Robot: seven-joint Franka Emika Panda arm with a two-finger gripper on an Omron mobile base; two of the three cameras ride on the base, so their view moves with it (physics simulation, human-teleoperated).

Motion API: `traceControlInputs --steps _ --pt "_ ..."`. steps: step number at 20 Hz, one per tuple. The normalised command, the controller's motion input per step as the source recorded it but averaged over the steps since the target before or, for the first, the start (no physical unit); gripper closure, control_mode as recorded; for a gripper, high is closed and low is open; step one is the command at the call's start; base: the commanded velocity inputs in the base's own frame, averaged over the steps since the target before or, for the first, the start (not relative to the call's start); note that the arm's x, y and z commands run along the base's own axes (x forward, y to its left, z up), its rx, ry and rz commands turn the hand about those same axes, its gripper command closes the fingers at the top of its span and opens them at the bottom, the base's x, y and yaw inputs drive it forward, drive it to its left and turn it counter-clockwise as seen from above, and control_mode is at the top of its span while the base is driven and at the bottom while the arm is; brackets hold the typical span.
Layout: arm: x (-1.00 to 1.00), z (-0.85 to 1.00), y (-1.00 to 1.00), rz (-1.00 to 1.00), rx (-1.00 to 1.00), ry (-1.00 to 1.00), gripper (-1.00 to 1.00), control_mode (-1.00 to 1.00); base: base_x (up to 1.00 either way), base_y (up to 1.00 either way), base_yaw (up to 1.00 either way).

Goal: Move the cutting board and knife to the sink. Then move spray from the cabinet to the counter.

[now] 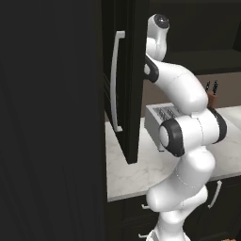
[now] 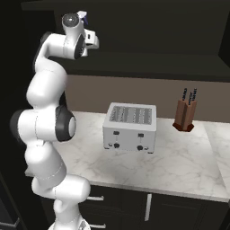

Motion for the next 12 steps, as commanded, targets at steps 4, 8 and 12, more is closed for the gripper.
traceControlInputs --steps 4,8,12 --pt "-0.17 0.00 0.00 0.00 0.00 0.00 1.00 -1.00 0.00 0.00 0.00" --pt "-0.19 0.00 0.00 0.00 0.00 0.00 1.00 -1.00 0.00 0.00 0.00" --pt "-0.22 0.00 0.00 0.00 0.00 0.00 1.00 -1.00 0.00 0.00 0.00"
